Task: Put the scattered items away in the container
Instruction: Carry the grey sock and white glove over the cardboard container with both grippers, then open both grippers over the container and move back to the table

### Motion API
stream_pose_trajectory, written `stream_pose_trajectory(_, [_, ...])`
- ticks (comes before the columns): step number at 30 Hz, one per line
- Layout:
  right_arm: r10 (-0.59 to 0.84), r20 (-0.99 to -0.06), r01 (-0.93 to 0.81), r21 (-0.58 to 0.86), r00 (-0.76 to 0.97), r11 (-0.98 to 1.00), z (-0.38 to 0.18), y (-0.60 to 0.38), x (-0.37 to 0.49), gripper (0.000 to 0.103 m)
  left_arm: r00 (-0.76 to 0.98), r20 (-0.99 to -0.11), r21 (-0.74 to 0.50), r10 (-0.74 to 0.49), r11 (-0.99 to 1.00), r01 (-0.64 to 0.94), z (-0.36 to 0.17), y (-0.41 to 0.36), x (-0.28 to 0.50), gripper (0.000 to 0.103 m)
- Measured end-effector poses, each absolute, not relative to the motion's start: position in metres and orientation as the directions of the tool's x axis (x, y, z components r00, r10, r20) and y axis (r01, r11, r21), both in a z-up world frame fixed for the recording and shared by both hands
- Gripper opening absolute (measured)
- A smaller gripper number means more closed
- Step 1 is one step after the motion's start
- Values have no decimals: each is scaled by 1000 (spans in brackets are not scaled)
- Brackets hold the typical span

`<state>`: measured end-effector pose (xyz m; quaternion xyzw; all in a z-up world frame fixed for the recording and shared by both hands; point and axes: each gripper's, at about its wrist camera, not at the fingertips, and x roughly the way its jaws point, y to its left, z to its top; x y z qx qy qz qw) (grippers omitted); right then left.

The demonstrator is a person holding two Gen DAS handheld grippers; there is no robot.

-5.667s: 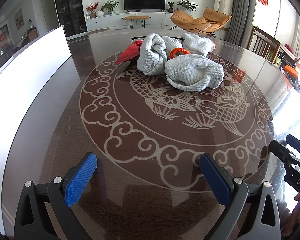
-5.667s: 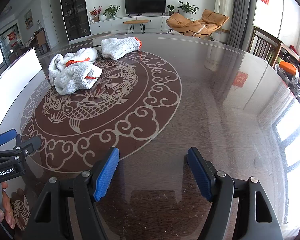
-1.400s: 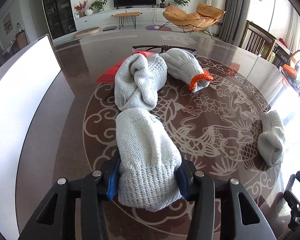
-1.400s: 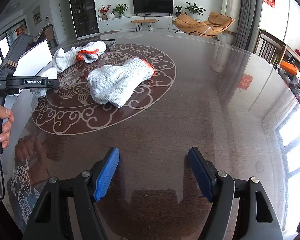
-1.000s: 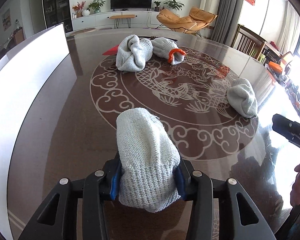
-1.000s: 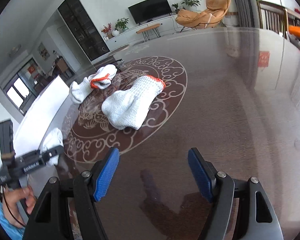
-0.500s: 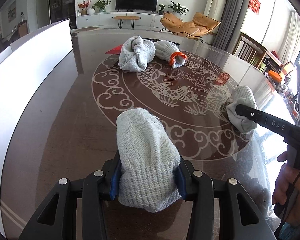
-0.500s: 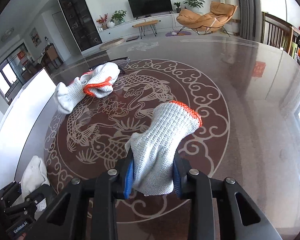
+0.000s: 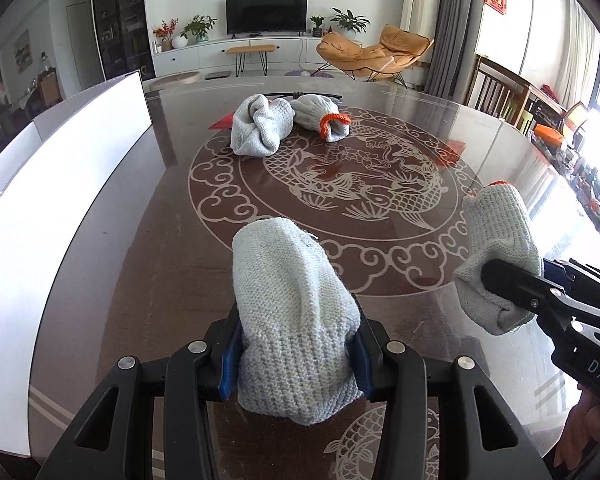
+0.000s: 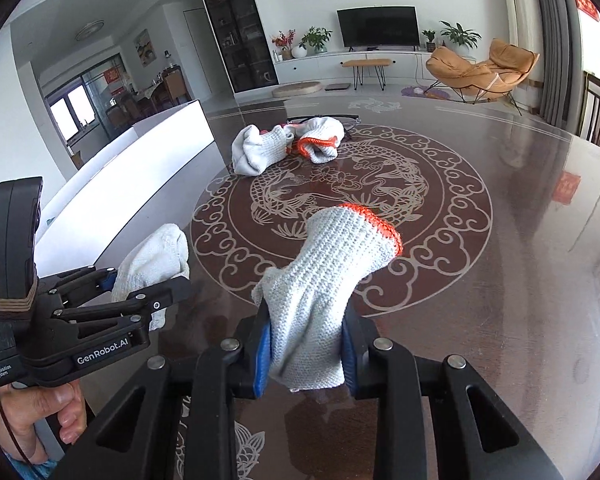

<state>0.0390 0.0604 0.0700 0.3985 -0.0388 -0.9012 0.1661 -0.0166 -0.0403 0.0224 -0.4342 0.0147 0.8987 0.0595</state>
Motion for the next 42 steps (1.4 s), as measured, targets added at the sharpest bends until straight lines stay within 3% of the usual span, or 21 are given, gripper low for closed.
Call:
stream_pose_trajectory(8, [-342,-718,319,174,-607,-931,66,39,49,29,-611,-788,-13,76,-994,-106,21,-49,-10,45])
stream_pose_trajectory(16, [-380,-710,406,143,-594,-902,81,6,44,29,-650,-747,-130,140,-990,-63,62,-94,3,45])
stream_pose_trajectory(20, [-451,-659,501,127,-602,-856,122,-43,30,29,-709,-695,-187,117,-982,20,106,-163,8,45])
stream_pose_trajectory(24, [-567,-591,628,128,-573,-768,170,-121,17,29,-731,-682,-151,-11,-976,156,134,-255,10,45])
stream_pose_trajectory(29, [-702,-559,772,163,-441,-615,194,-237,8,29,-651,-742,-78,-159,-944,320,131,-370,8,45])
stream_pose_trajectory(33, [-752,-587,825,233,-302,-514,170,-320,-1,30,-549,-815,-55,-183,-920,389,103,-437,-2,46])
stream_pose_trajectory(34, [-755,-599,823,266,-267,-502,159,-336,-6,35,-518,-836,-49,-178,-917,395,95,-448,-6,49])
stream_pose_trajectory(36, [-710,-672,808,290,-210,-514,135,-366,-16,41,-461,-862,-6,-208,-907,421,82,-462,-12,66])
stream_pose_trajectory(37, [-697,-700,797,328,-157,-508,123,-376,-23,47,-447,-864,15,-230,-900,435,78,-465,-14,84])
stream_pose_trajectory(38, [-691,-716,775,377,-103,-507,113,-382,-29,51,-446,-861,25,-242,-898,440,76,-465,-14,91])
stream_pose_trajectory(42, [-741,-660,740,434,-128,-514,116,-360,-37,53,-483,-837,5,-257,-887,462,78,-459,-6,91])
